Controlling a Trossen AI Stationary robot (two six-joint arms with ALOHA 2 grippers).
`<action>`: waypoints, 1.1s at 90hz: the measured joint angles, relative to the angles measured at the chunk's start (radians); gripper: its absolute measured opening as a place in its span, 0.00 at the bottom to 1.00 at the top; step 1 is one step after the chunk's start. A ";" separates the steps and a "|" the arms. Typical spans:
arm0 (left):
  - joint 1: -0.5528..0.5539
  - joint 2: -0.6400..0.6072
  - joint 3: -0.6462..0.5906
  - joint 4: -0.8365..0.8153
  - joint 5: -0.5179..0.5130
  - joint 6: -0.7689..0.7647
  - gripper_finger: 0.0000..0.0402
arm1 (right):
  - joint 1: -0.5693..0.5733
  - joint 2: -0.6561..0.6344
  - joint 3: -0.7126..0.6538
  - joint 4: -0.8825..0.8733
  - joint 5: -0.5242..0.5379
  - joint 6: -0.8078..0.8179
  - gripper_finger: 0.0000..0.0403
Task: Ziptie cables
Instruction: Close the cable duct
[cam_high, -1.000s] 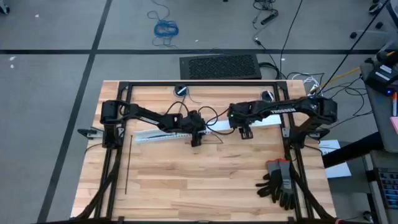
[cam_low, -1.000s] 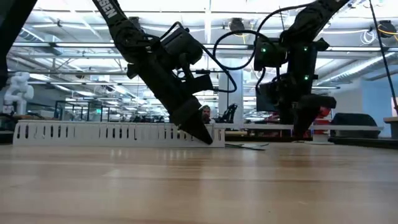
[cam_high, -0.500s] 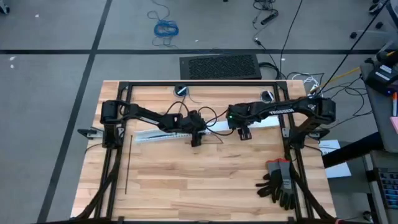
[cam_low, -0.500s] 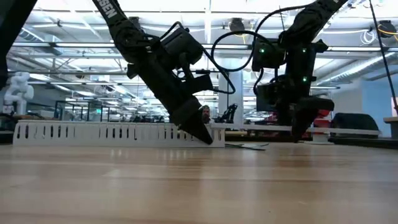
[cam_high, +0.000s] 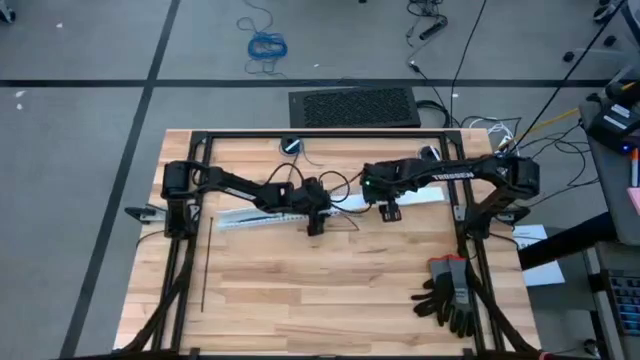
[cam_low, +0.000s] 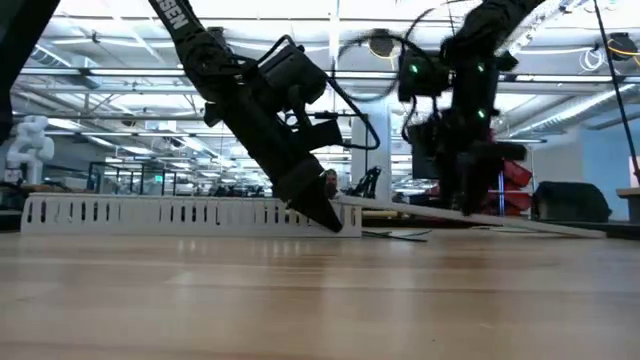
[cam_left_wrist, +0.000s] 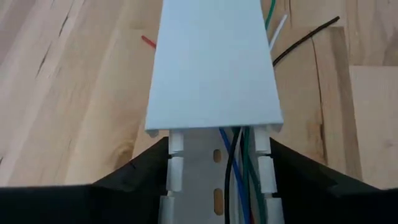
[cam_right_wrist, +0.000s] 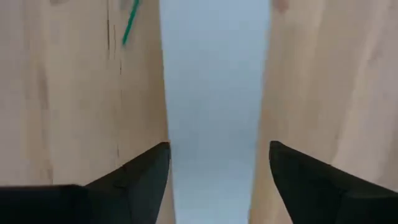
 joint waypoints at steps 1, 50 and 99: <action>0.000 0.000 0.000 0.000 0.000 0.000 0.57 | 0.000 -0.003 0.008 -0.002 -0.008 0.001 0.64; 0.000 0.000 0.000 -0.001 0.002 0.000 0.57 | 0.034 -0.030 -0.027 0.421 -0.173 0.166 0.13; 0.000 0.000 0.000 -0.001 0.003 -0.001 0.57 | 0.039 0.017 -0.122 0.698 -0.191 0.185 0.00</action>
